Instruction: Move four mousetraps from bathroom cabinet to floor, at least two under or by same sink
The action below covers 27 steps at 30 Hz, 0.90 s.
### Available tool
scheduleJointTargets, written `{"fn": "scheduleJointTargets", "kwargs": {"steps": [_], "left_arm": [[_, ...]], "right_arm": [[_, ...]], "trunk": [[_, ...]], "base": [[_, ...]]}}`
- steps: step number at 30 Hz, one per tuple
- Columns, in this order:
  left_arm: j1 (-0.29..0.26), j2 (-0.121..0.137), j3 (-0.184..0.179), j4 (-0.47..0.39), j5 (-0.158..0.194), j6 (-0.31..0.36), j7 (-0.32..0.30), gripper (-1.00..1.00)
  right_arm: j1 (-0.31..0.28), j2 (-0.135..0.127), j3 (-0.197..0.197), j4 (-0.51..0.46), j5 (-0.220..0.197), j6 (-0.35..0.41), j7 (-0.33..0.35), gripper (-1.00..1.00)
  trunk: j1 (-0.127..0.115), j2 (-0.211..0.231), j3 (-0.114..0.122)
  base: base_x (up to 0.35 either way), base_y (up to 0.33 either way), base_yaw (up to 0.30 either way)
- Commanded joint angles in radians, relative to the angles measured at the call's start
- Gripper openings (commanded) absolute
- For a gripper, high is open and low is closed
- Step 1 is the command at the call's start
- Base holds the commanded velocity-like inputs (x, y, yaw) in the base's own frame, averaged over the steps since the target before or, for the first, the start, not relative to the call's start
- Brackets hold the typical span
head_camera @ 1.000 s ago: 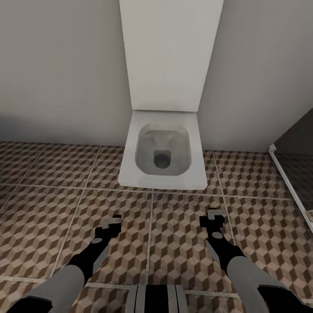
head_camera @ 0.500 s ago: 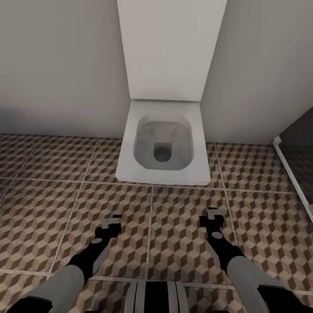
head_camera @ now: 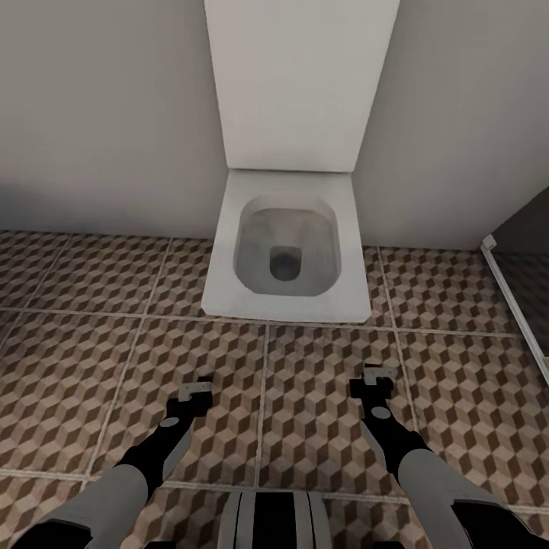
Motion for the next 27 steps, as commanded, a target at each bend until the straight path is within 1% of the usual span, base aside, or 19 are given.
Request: {"fn": "scheduleJointTargets", "kwargs": {"steps": [1, 7, 16, 22, 25, 27], "left_arm": [[-0.001, 0.001, -0.009, 0.001, 0.008, -0.004, 0.01, -1.0], [-0.001, 0.001, -0.01, 0.001, 0.008, -0.005, 0.01, -1.0], [-0.001, 0.001, -0.012, 0.001, 0.008, -0.005, 0.01, -1.0], [-0.001, 0.001, -0.013, 0.001, 0.008, -0.008, 0.01, -1.0], [-0.001, 0.001, -0.013, 0.001, 0.008, -0.021, 0.01, -1.0], [-0.001, 0.001, -0.012, 0.001, 0.008, -0.033, 0.011, -1.0]], "right_arm": [[-0.001, 0.001, -0.008, 0.003, 0.008, -0.004, 0.0, -1.0], [-0.001, 0.0, -0.011, 0.019, 0.002, -0.004, 0.006, -1.0], [-0.001, 0.0, -0.015, 0.085, 0.0, -0.003, 0.01, -1.0], [-0.001, 0.0, -0.016, 0.095, -0.001, 0.009, 0.011, -1.0], [-0.001, 0.001, -0.016, 0.096, -0.001, 0.012, 0.011, -1.0], [-0.001, 0.001, -0.016, 0.097, -0.001, 0.013, 0.011, -1.0]], "trunk": [[0.0, 0.0, 0.0], [0.0, 0.0, 0.0], [0.0, 0.0, 0.0], [0.0, 0.0, 0.0], [0.0, 0.0, 0.0], [0.001, -0.001, -0.008]], "base": [[0.0, 0.0, 0.0], [0.0, 0.0, 0.0], [0.0, 0.0, 0.0], [0.0, 0.0, 0.0], [0.0, 0.0, 0.0], [0.0, 0.0, 0.0]]}}
